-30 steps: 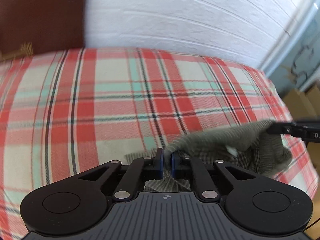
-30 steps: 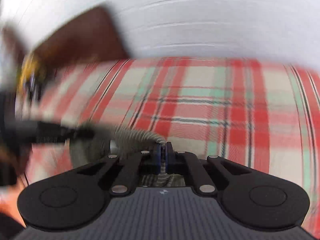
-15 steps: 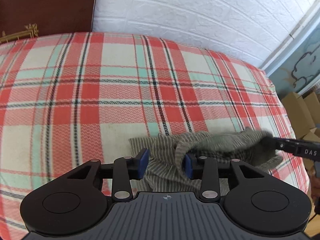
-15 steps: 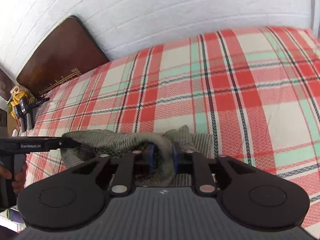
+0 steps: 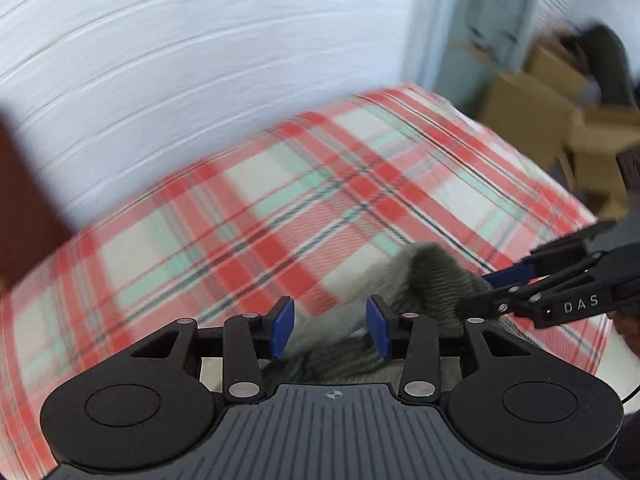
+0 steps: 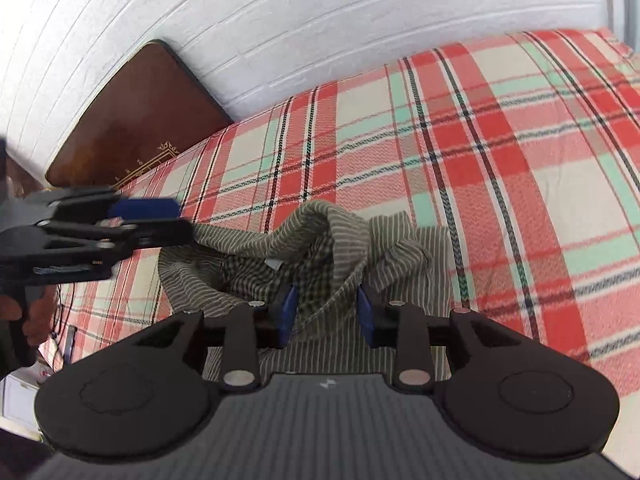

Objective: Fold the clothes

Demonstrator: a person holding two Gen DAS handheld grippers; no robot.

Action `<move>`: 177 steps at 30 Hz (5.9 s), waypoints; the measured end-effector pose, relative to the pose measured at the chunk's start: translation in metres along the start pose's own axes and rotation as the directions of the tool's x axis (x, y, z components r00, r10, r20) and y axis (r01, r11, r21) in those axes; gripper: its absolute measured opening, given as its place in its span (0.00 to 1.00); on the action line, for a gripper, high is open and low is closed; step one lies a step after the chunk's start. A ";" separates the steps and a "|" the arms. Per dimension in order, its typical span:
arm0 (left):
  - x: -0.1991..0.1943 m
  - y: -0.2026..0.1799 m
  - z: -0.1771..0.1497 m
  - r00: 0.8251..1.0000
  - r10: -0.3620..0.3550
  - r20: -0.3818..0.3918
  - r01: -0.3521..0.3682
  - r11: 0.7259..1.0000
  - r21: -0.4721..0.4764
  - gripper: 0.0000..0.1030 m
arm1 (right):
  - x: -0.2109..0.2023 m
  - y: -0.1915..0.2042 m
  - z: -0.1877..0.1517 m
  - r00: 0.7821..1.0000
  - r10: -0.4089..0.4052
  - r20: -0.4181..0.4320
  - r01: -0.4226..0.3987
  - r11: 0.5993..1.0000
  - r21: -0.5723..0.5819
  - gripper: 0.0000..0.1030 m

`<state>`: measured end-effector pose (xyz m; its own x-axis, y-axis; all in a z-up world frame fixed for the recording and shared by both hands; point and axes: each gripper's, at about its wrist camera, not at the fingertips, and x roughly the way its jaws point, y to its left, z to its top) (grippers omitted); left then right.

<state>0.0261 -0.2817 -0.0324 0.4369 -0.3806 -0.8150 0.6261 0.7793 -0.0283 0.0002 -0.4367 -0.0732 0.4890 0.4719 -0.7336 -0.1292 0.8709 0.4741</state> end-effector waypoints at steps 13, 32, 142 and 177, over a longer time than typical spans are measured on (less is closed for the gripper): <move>0.067 -0.024 0.018 0.992 -0.075 -0.101 0.085 0.992 0.094 0.05 | 0.004 -0.012 -0.012 1.000 0.029 0.010 -0.029 0.997 0.075 0.20; 0.058 0.003 0.024 0.986 -0.160 -0.034 0.156 0.982 -0.111 0.04 | -0.004 -0.033 -0.022 0.995 0.098 0.029 -0.102 0.980 0.171 0.30; -0.027 -0.018 -0.037 0.995 -0.032 0.092 0.048 0.984 -0.169 0.46 | 0.038 0.011 0.053 0.983 -0.166 -0.075 0.153 0.976 -0.152 0.05; 0.040 0.020 -0.012 0.986 0.137 -0.091 -0.125 0.985 0.121 0.00 | 0.018 0.006 0.054 0.990 -0.133 -0.037 0.125 0.978 -0.167 0.05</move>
<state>0.0487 -0.2751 -0.0727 0.4577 -0.2236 -0.8605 0.6401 0.7546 0.1444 0.0550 -0.4305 -0.0570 0.4696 0.3563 -0.8078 -0.2090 0.9338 0.2903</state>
